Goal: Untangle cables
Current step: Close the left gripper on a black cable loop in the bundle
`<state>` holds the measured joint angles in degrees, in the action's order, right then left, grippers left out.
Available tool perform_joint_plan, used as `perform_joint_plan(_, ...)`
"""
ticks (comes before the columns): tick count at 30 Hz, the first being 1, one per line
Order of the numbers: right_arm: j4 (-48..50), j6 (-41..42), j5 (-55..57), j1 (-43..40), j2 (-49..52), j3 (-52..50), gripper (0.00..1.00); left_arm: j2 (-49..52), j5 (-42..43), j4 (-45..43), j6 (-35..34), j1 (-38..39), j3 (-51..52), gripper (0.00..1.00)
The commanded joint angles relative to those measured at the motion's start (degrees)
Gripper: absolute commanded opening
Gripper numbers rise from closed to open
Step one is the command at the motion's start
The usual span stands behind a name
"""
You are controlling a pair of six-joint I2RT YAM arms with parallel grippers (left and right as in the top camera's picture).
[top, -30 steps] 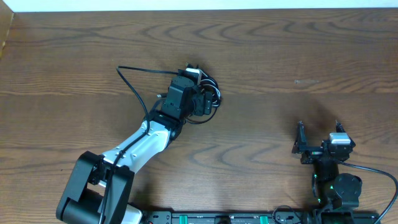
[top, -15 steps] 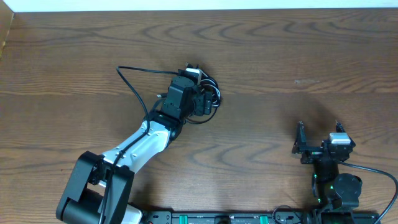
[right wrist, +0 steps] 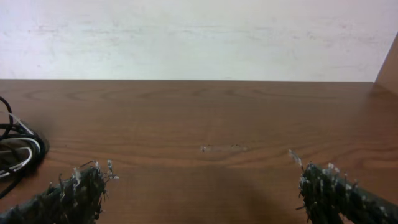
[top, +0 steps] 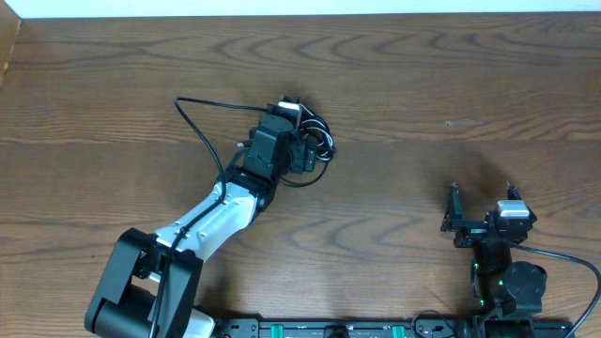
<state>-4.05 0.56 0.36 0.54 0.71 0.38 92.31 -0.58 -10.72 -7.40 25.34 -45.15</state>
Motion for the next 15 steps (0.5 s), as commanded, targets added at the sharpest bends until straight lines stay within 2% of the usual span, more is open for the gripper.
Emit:
perform_joint_plan(1,-0.3,-0.9,-0.3,-0.5,-0.4,-0.1,0.99,1.9,-1.4,-0.2,2.6,0.0,-1.3,0.90)
perform_joint_plan(15,-0.3,-0.9,-0.3,-0.5,-0.4,-0.1,0.99,3.0,-1.4,-0.3,2.6,0.1,-1.3,0.90)
